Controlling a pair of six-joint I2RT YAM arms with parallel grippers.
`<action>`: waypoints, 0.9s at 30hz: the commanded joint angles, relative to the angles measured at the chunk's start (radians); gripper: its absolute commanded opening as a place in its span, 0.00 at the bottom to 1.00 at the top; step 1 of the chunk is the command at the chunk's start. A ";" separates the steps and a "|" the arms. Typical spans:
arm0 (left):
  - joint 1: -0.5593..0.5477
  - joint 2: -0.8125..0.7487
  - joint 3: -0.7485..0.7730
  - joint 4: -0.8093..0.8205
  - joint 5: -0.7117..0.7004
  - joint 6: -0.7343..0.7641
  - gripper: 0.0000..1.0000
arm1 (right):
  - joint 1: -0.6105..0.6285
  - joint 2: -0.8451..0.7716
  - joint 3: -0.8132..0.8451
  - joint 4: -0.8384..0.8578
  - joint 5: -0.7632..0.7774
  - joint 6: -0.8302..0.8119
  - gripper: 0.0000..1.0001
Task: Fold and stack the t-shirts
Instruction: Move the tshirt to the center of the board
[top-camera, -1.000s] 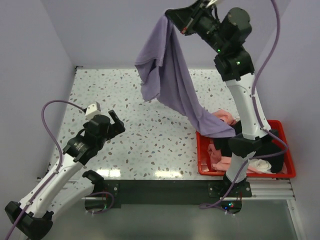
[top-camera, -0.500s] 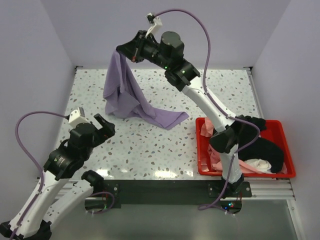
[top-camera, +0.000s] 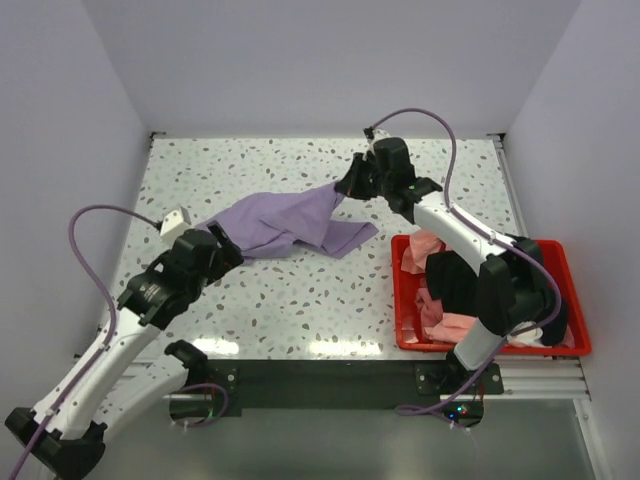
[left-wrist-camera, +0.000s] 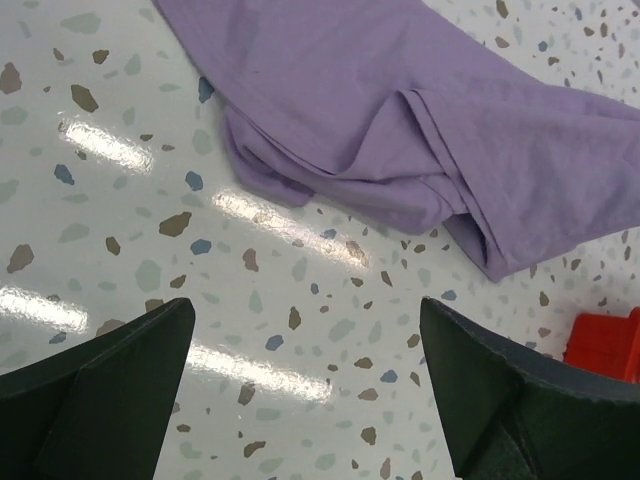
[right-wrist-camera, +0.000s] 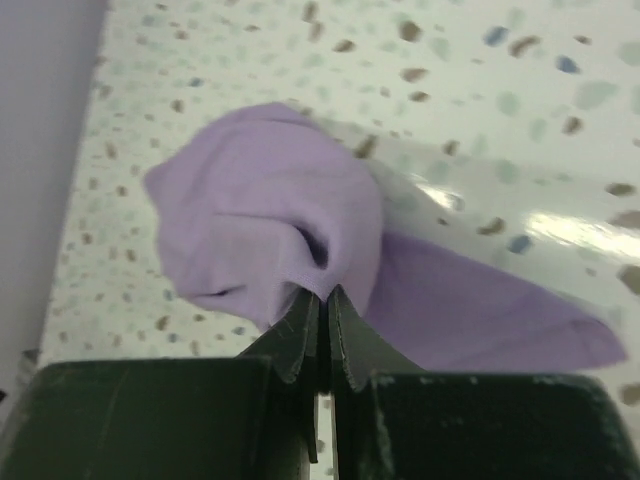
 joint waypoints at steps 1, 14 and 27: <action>0.011 0.072 -0.015 0.122 -0.024 -0.013 1.00 | -0.017 0.002 -0.018 -0.082 0.059 -0.128 0.00; 0.416 0.401 -0.099 0.420 0.177 0.128 1.00 | -0.035 0.099 0.071 -0.231 0.182 -0.239 0.99; 0.621 0.777 -0.009 0.679 0.353 0.233 0.97 | 0.029 -0.149 -0.125 -0.265 0.076 -0.322 0.99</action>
